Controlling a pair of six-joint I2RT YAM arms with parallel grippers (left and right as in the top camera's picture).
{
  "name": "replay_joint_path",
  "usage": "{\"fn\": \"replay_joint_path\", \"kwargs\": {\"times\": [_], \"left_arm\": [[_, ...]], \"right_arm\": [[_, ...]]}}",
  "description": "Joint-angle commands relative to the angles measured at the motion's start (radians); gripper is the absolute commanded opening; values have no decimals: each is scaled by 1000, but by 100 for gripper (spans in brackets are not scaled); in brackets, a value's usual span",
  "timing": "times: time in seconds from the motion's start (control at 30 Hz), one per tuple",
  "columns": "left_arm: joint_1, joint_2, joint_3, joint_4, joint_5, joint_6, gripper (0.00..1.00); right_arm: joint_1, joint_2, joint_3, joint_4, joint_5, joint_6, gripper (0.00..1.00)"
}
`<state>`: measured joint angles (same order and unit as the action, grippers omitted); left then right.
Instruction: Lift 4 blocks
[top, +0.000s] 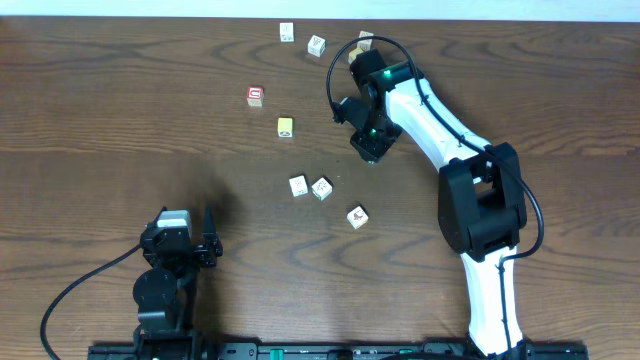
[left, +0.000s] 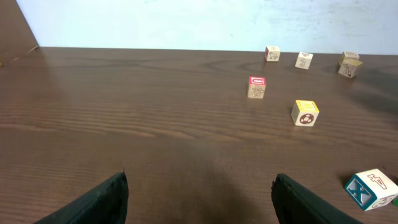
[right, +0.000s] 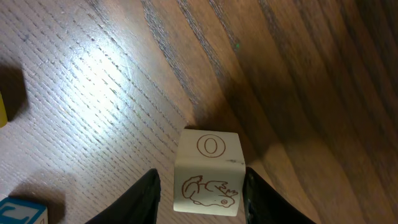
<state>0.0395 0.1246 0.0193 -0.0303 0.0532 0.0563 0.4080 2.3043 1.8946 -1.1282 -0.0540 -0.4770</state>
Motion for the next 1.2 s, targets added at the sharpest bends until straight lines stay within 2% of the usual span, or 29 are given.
{"fn": "replay_joint_path", "kwargs": {"times": [0.0,0.17,0.3,0.33,0.43,0.53,0.73,0.87,0.97,1.1,1.17], "left_arm": [[7,-1,-15,-40,-5,-1,74],[7,-1,-15,-40,-5,-1,74],[7,-1,-15,-40,-5,-1,74],[7,-1,-15,-40,-5,-1,74],[7,-1,-15,-40,-5,-1,74],[7,-1,-15,-40,-5,-1,74],[7,-1,-15,-40,-5,-1,74],[7,-1,-15,-40,-5,-1,74],[7,-1,-15,-40,-5,-1,74],[7,-1,-15,-40,-5,-1,74],[7,-1,-15,-40,-5,-1,74]], "right_arm": [[3,11,-10,3,-10,-3,36],[3,11,-42,21,-11,67,25],[5,4,-44,12,-2,175,9],[6,-3,-44,13,-3,197,7],[6,-45,-43,21,-4,292,7],[6,-107,-43,15,-4,395,3],[6,-275,-44,-27,-2,524,2],[6,-412,-60,-80,117,598,2],[6,-565,-158,-115,227,645,2],[6,-824,-483,-34,228,690,2],[6,-939,-670,67,201,731,9]]}}
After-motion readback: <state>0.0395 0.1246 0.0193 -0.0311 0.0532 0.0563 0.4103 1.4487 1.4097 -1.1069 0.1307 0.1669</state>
